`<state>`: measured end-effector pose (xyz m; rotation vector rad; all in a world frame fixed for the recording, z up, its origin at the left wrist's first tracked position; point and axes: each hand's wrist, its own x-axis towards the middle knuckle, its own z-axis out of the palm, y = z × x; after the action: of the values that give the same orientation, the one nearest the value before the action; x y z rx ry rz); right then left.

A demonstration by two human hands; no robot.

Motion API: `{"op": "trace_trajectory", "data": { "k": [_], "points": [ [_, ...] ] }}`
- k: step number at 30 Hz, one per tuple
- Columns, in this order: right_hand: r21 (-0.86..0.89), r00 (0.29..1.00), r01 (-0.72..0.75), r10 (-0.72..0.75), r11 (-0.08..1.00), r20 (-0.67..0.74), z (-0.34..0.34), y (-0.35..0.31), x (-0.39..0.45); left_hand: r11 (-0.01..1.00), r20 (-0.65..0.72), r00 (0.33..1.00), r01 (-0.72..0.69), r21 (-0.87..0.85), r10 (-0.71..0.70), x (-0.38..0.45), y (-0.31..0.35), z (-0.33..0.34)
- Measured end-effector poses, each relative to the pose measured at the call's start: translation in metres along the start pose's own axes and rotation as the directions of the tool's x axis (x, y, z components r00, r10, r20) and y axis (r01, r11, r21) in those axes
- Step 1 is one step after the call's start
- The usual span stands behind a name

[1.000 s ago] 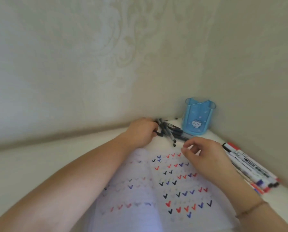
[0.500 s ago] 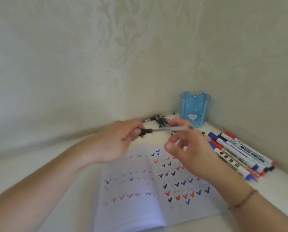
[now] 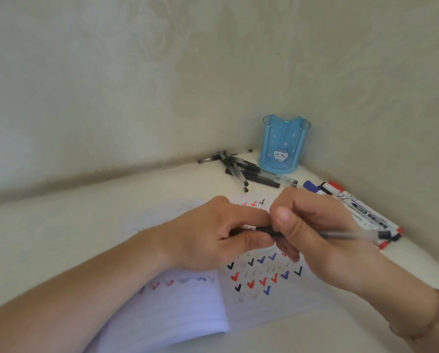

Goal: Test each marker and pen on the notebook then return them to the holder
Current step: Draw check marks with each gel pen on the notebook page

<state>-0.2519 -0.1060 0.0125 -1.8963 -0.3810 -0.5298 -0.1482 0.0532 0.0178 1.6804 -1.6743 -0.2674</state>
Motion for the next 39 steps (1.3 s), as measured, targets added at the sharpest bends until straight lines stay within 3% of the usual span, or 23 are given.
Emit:
{"op": "trace_trajectory", "data": {
  "k": [3, 7, 10, 12, 16, 25, 39],
  "points": [
    [0.061, 0.999, -0.028, 0.029, 0.998, -0.024, -0.001, -0.001, -0.007, 0.988, 0.009, 0.995, 0.097, -0.122, -0.096, -0.008, -0.011, 0.005],
    [0.188, 0.973, -0.219, 0.229, 0.957, -0.032, -0.008, 0.001, -0.015, 0.995, -0.164, 0.981, 0.104, -0.007, -0.104, -0.016, -0.024, -0.003],
    [0.076, 0.904, -0.426, 0.424, 0.901, 0.046, -0.003, 0.011, -0.018, 0.991, -0.241, 0.966, 0.114, 0.074, -0.093, -0.016, -0.035, -0.005],
    [0.009, 0.88, -0.472, 0.471, 0.882, 0.057, 0.0, 0.013, -0.016, 0.986, -0.253, 0.963, 0.128, 0.111, -0.096, -0.015, -0.038, -0.002],
    [-0.083, 0.902, -0.432, 0.431, 0.898, -0.03, -0.001, 0.015, -0.017, 0.987, -0.26, 0.96, 0.131, 0.096, -0.103, -0.015, -0.041, 0.0],
    [-0.22, 0.917, -0.393, 0.399, 0.893, -0.019, 0.001, 0.015, -0.02, 0.98, -0.261, 0.959, 0.146, 0.139, -0.106, -0.017, -0.044, -0.001],
    [-0.213, 0.909, -0.403, 0.415, 0.89, 0.017, 0.001, 0.014, -0.019, 0.973, -0.217, 0.97, 0.151, 0.176, -0.112, -0.016, -0.045, 0.0]
  ]
}}
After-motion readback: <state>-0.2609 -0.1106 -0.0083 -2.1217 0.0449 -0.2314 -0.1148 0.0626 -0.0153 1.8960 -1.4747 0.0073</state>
